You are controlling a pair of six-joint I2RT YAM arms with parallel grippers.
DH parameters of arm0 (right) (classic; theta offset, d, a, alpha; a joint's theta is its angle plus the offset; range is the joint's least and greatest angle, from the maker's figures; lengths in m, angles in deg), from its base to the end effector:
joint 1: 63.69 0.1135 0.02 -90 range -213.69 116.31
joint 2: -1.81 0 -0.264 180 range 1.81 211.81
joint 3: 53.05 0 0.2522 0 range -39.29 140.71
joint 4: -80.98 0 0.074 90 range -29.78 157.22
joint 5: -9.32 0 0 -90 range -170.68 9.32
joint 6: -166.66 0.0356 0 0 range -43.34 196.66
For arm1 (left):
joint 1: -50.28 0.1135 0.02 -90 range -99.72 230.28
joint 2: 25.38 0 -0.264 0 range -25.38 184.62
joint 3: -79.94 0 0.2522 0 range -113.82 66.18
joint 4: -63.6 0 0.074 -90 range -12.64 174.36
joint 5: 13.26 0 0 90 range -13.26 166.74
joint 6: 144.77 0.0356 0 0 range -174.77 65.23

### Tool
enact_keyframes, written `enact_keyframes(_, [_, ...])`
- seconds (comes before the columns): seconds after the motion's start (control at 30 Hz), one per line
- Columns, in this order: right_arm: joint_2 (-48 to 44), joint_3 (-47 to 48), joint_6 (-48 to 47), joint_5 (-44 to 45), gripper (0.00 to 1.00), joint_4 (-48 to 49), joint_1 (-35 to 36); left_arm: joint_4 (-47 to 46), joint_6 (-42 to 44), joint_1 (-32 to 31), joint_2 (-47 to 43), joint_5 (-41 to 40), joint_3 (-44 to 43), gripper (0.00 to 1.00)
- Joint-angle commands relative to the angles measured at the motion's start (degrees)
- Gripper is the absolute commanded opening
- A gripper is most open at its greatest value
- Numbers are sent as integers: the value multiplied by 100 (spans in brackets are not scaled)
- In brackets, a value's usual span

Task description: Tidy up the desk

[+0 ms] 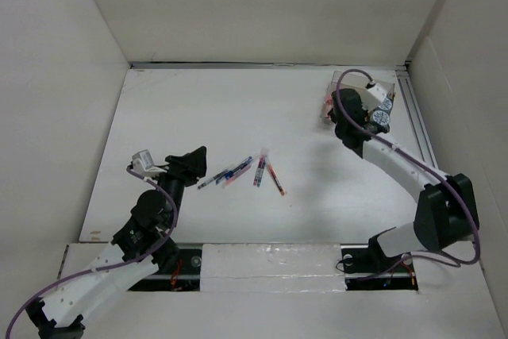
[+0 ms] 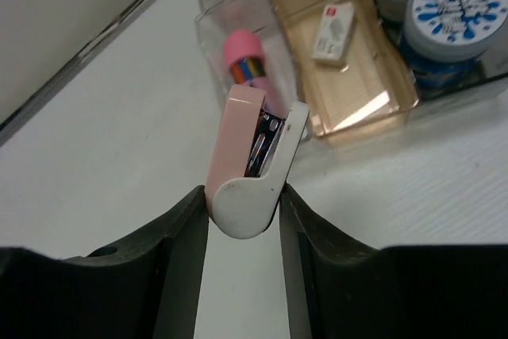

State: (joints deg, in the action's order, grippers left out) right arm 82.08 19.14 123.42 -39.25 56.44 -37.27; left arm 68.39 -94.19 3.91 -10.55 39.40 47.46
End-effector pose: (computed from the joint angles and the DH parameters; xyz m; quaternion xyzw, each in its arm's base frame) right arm 0.2880 0.1168 0.2840 0.3120 0.7776 0.0185 0.5455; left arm 0.0880 -0.0610 0.2803 -0.2140 0.6047 -0.3580 0.6785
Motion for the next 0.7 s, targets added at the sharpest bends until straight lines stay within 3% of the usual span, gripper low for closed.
enact_keyframes(0.0, [522,467,-273,-810,36,506,-1046,-254,110,14,81,104,-202,63])
enact_keyframes(0.13, [1104,923,-238,-1514,35,472,-1612,-228,127,14,12,61,-193,63])
enact_keyframes(0.33, [1579,1232,-150,-1287,37,314,-1938,-272,136,14,2,96,-167,63])
enact_keyframes(0.43, [1632,1162,-97,-1269,49,358,-2043,-272,145,14,37,78,-167,63])
enact_keyframes(0.47, [1615,1153,-97,-1304,59,358,-2044,-280,136,14,46,78,-158,63])
enact_keyframes(0.57, [1431,1100,-97,-1514,75,384,-2044,-298,145,14,90,69,-167,63])
enact_keyframes(0.67, [1071,986,-132,-1550,78,446,-1746,-298,145,14,125,69,-176,63])
